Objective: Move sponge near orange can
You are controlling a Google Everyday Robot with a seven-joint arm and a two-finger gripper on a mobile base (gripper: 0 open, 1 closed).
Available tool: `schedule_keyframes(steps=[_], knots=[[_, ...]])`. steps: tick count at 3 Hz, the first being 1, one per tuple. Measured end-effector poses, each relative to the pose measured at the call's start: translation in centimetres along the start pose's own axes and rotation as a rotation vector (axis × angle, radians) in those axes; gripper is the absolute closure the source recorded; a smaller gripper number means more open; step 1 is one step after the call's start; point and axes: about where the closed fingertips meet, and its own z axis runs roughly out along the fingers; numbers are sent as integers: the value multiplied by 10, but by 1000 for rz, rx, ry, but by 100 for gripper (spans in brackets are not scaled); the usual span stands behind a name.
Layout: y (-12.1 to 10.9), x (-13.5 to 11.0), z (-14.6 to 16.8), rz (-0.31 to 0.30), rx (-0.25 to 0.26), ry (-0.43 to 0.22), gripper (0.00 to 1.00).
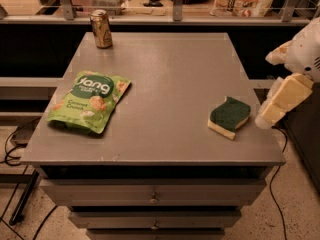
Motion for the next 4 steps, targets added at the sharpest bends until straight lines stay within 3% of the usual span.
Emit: schedule_keyframes(steps=[1,2,3,4], knots=[[-17,0,38,93,-20,-71,0],[-27,6,64,147,-14,-85,0],[-28,6,65,149,-10,-88,0],[-20,11,89,182,-24,-76,0]])
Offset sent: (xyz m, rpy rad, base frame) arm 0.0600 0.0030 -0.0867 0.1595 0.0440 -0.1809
